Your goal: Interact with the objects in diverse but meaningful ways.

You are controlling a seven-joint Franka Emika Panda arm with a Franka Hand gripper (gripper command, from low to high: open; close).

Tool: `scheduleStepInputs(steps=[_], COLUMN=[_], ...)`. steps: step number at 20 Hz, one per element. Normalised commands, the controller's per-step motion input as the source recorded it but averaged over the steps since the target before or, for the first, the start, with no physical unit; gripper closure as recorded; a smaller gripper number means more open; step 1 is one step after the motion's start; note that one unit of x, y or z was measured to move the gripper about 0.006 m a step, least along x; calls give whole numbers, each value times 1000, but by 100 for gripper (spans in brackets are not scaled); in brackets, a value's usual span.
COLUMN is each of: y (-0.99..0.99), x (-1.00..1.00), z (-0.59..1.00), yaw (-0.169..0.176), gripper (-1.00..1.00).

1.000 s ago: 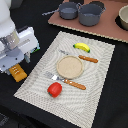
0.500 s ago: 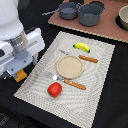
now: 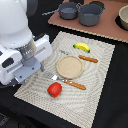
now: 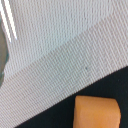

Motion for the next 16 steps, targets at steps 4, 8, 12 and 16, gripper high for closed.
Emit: scheduleStepInputs(steps=[4, 8, 12, 16], y=[-173, -137, -108, -57], x=[814, 707, 567, 299], z=[724, 623, 414, 256], yaw=[0, 23, 71, 176], gripper=[-100, -100, -100, -100])
